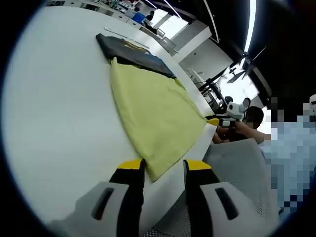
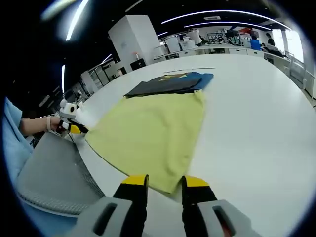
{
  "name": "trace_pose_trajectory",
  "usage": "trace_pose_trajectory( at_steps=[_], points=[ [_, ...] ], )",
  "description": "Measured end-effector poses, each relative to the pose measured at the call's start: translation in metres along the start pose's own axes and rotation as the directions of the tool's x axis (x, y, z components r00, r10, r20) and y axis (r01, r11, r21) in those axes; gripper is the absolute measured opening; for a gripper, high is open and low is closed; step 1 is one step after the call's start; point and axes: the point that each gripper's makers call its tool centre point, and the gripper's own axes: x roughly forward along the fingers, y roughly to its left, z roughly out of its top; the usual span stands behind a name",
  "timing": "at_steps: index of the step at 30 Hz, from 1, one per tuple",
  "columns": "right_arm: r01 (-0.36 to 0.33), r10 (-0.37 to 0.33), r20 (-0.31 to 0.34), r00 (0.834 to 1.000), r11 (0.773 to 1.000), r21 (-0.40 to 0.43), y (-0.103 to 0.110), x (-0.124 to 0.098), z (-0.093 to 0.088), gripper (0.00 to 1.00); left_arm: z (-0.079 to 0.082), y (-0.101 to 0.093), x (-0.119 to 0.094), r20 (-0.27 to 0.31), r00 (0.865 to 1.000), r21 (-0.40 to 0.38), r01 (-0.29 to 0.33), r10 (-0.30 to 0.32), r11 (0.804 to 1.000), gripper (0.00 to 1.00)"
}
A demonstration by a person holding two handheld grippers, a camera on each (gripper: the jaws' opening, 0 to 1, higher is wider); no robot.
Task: Fold the garment on the visible template until the final outline fits inside the template.
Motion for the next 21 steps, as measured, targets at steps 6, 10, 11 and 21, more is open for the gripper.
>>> trace_pose_trajectory(
  at_steps=[6,10,11,21],
  points=[
    [0.011,-0.011,-0.005,1.000,0.999,0.048,-0.004,-0.002,-0.004,0.06,-0.012,0.000,0.002,-0.034,0.999,-0.081,-0.014,0.011,0.997,0.12],
    [0.015,-0.016,0.006,1.000,0.995,0.097,-0.008,-0.001,-0.003,0.00,-0.012,0.007,0.001,-0.021,0.999,-0.112,-0.031,0.029,0.993,0.04],
    [0.018,-0.019,0.006,1.000,0.994,0.103,-0.008,-0.001,-0.003,0.00,-0.012,0.007,0.001,-0.029,0.999,-0.121,-0.038,0.035,0.992,0.03],
    [-0.018,0.016,0.018,1.000,0.993,0.115,0.000,-0.014,0.007,0.00,-0.009,-0.004,-0.006,-0.053,0.998,-0.125,-0.023,0.017,0.992,0.00]
  ],
)
